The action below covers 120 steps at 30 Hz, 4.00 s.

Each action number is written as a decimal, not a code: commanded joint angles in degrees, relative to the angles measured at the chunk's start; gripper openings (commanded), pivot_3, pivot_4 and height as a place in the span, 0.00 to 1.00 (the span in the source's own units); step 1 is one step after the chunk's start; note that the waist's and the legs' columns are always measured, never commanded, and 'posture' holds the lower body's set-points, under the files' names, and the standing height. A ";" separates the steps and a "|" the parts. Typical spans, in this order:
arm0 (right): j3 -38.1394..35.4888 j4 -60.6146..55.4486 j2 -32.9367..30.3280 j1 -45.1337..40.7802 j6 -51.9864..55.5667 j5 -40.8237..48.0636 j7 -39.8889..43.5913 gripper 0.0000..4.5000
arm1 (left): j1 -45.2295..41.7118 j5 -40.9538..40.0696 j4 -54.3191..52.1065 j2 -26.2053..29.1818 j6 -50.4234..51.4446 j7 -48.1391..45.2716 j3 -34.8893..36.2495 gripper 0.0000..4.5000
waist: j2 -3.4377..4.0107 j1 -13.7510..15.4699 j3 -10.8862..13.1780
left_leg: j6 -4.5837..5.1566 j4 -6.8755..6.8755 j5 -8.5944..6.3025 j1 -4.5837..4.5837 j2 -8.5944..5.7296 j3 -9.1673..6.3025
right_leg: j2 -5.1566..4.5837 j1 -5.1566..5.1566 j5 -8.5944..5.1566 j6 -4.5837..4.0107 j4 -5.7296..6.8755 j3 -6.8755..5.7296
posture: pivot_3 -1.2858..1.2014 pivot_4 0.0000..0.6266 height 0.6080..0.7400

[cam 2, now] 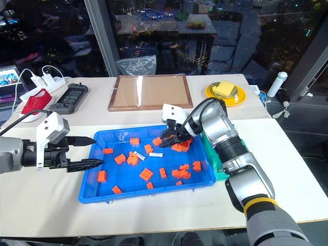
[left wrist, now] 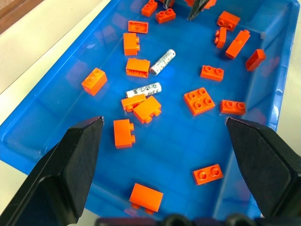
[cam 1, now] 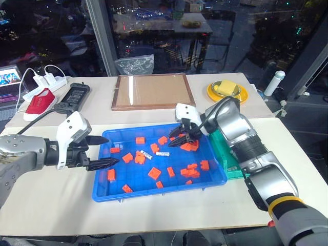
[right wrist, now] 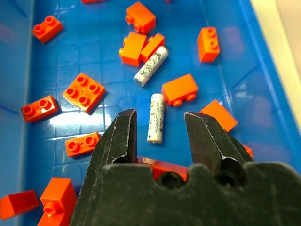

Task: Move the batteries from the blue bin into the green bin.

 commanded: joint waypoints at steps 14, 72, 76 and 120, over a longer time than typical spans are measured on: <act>2.12 6.83 -3.97 -1.13 -5.76 -3.93 -3.63 0.58 | -0.22 1.12 -0.60 -0.25 -1.36 0.42 0.90 1.00 | -0.01 0.05 0.01 | 0.00 0.01 0.00 -0.01 -0.01 0.01 | -0.02 0.00 0.00 0.00 -0.02 0.00 | 0.52 0.24 0.97; 5.05 -5.10 -1.34 0.92 -1.55 0.60 2.36 0.06 | 2.83 1.46 -3.35 0.52 -0.97 -0.06 2.61 1.00 | -0.03 0.45 0.02 | -0.02 -0.02 0.00 -0.05 -0.01 -0.04 | -0.01 -0.02 -0.01 -0.01 -0.02 -0.01 | 0.52 0.24 0.97; -0.96 -15.31 -9.05 0.74 7.91 6.66 5.79 0.06 | -0.05 -2.93 -4.25 -0.61 0.82 -1.04 2.61 1.00 | -0.04 0.75 0.02 | -0.01 0.00 -0.01 -0.05 0.00 -0.03 | -0.01 0.00 -0.01 -0.01 -0.05 -0.02 | 0.52 0.24 0.97; -6.60 -10.88 -23.71 -0.49 8.74 6.18 -3.54 0.98 | -10.87 -4.70 -0.90 -4.89 3.66 5.76 0.35 1.00 | 0.04 -0.08 0.01 | 0.01 0.06 -0.01 0.01 0.07 0.13 | 0.04 0.04 -0.01 -0.01 -0.51 0.10 | 0.52 0.24 0.97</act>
